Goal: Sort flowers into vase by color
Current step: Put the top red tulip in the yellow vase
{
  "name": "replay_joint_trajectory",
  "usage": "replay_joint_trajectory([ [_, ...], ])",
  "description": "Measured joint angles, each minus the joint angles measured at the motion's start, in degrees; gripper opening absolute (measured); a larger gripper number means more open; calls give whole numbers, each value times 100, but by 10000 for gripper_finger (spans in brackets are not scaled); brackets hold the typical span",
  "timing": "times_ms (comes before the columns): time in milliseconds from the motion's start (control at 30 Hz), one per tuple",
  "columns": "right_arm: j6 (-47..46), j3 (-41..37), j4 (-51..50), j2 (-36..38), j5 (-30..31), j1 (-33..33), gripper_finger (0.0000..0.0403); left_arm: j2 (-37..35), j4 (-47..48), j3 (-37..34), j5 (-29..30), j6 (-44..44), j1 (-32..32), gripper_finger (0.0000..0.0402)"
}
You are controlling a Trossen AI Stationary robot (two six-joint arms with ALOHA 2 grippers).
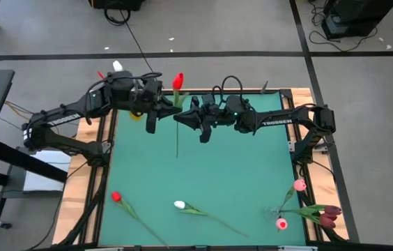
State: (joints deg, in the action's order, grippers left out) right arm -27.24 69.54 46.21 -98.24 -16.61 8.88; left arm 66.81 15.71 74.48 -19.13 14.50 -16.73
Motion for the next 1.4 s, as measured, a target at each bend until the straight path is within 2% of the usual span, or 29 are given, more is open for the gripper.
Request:
replay_joint_trajectory([
  [67,-1,0,-61,0,1,9,17,15,22,0,-66,-134,0,18],
  [133,1,0,-136,0,36,19,33,28,26,0,-72,-207,0,16],
  [200,-1,0,-262,0,149,37,58,10,111,0,182,-219,2,14],
  [333,-239,0,-741,0,636,142,120,-486,791,-9,1502,-227,-31,10],
  [433,-652,-20,-1371,10,1166,222,150,-1070,1229,-71,2445,-383,-128,10],
  [500,-765,-62,-1591,9,1416,229,157,-1561,1279,-410,2884,-434,-174,9],
  [733,-718,-92,-1632,9,1235,212,154,-3474,1145,-2334,3809,-544,-564,9],
  [867,-713,-92,-1634,9,1230,219,153,-4252,332,-3186,4552,-1147,-717,15],
  [967,-711,-92,-1632,9,1226,227,153,-4534,-556,-3639,5164,-1816,-824,23],
  [1100,-711,-94,-1632,9,1224,234,153,-4542,-1124,-4012,5304,-2314,-1096,21],
  [1400,-657,-94,-1637,9,1220,236,153,-4160,-1685,-4273,5247,-2162,-2029,17],
])
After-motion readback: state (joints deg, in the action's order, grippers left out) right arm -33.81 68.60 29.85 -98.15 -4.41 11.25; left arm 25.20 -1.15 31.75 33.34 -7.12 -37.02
